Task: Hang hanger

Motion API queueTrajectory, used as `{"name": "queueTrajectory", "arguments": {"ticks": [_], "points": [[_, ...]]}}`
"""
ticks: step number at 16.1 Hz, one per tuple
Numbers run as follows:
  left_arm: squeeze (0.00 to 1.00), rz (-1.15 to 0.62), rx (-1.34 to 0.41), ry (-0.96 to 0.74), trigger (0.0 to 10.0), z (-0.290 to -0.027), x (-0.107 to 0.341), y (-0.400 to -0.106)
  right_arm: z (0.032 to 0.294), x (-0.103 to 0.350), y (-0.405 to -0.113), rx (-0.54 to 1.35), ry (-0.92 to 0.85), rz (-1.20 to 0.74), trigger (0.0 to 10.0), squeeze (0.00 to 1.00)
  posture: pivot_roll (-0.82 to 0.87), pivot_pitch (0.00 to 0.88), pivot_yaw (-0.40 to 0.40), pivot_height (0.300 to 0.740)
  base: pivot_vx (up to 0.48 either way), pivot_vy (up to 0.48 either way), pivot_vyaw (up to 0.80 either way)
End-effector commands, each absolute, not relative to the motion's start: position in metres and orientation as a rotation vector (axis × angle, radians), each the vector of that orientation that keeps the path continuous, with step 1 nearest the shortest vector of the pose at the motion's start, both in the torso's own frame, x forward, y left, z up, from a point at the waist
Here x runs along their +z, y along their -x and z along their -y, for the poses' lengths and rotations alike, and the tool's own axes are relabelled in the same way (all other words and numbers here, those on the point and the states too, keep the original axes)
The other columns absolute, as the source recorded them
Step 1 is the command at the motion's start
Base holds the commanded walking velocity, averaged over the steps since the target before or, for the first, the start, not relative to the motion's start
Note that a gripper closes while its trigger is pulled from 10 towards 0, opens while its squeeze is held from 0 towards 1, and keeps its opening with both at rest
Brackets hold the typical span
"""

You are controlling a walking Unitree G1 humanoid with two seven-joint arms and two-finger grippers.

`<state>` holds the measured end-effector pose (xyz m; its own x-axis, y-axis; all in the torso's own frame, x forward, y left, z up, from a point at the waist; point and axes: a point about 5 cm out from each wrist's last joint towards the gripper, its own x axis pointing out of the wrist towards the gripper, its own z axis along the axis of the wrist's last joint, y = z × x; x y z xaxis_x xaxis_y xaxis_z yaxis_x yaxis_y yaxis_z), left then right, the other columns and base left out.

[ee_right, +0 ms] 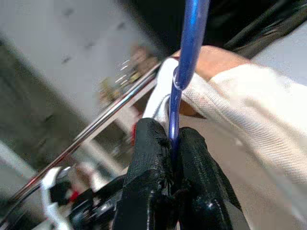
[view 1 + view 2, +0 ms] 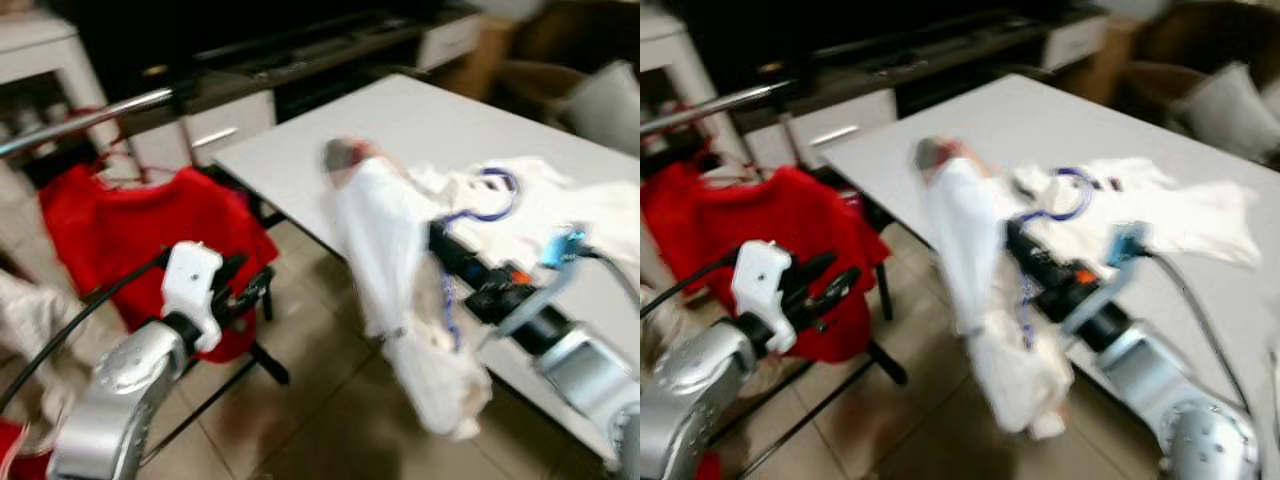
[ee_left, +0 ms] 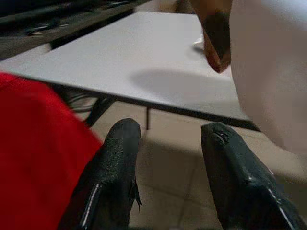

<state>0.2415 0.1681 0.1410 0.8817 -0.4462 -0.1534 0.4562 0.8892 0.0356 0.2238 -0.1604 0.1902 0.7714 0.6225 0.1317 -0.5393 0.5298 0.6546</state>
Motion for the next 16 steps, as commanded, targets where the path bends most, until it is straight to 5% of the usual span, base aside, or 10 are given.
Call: {"name": "queueTrajectory", "arguments": {"ticks": [1, 16], "points": [[0.03, -0.128, -0.485, -0.063, 10.0, -0.165, 0.144, -0.241, 0.161, 0.195, -0.22, 0.725, -0.718, -0.108, 10.0, 0.0, -0.02, 0.0, 0.03, 0.74, 0.0, 0.0, 0.8], [0.0, -0.148, -0.499, -0.049, 10.0, -0.168, 0.143, -0.234, 0.141, 0.163, -0.226, 0.782, -0.585, -0.23, 10.0, 0.0, 0.02, 0.0, 0.033, 0.74, 0.0, 0.056, 0.8]]}}
